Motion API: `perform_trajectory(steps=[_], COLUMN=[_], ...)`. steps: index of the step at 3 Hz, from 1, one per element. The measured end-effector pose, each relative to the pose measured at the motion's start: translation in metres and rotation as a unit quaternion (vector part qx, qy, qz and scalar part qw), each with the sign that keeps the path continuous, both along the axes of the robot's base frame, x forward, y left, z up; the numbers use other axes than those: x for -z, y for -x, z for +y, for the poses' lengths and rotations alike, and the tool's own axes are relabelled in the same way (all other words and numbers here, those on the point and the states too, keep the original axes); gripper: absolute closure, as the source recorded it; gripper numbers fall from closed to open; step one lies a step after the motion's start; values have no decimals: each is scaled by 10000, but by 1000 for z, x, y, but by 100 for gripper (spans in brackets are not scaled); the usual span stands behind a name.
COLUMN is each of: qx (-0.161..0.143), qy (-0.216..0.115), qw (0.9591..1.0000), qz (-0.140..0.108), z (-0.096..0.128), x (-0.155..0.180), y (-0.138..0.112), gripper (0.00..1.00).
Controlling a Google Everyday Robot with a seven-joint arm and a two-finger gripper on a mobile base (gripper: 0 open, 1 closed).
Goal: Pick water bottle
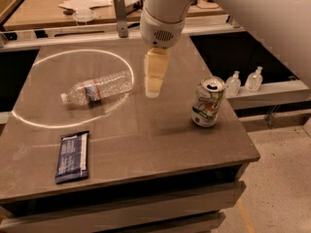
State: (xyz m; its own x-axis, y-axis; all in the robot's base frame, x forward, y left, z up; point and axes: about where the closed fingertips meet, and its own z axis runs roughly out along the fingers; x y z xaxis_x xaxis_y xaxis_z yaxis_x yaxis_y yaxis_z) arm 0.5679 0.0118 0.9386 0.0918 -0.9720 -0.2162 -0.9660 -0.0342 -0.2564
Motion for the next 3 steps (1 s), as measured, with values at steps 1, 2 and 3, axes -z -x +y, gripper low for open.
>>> perform_trajectory(steps=[1,2,3], qx=[-238,-439,-486], qy=[-51,-203,-217], qw=[9997,9984,9965], qz=[4,284,638], z=[16,39,67], x=[8,28,57], y=[-15,-26,-45], gripper=[0,0,0])
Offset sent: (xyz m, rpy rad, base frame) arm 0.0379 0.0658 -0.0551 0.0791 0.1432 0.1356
